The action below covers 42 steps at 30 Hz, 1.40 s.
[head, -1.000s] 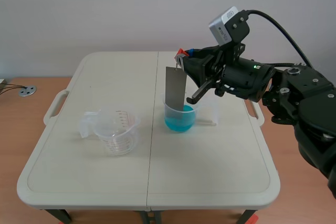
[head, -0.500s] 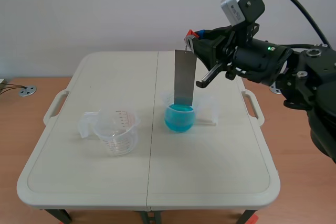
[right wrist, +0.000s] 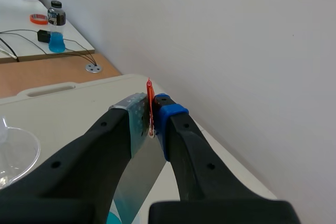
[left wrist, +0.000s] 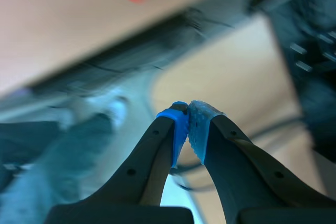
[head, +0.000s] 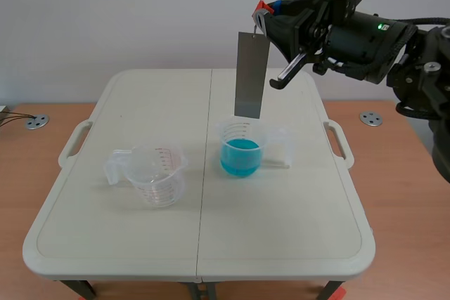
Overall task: Hold the metal plate by the orange handle, dip it into the blue solution, take it out and point at it, then put the plate back in the beaker on the left.
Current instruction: 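Raise the plate and point at it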
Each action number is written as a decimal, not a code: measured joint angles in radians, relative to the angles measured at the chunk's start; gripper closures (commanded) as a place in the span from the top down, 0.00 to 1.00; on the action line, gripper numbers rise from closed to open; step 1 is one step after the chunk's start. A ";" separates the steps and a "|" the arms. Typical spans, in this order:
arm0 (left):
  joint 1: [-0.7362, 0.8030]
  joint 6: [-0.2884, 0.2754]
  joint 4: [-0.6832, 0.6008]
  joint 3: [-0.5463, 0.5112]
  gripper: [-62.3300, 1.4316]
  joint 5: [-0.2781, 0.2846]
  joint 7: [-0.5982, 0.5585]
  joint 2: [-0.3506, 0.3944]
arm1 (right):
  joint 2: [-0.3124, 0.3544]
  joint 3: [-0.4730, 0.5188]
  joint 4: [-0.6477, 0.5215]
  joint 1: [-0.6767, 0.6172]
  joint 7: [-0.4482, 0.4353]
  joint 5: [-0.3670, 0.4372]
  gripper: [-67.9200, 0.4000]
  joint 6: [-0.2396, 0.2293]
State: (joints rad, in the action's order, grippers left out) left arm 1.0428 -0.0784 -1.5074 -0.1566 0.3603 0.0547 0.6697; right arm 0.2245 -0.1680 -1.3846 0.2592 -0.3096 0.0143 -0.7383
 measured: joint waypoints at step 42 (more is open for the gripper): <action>-1.099 -0.403 -0.022 0.496 0.04 -0.027 0.144 -0.125 | 0.000 0.001 -0.165 0.000 0.035 0.000 0.03 -0.002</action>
State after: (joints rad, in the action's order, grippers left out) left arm -0.0566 -0.4816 -1.5295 0.3389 0.3332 0.1986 0.5446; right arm 0.2245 -0.1673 -1.5494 0.2592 -0.2745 0.0147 -0.7399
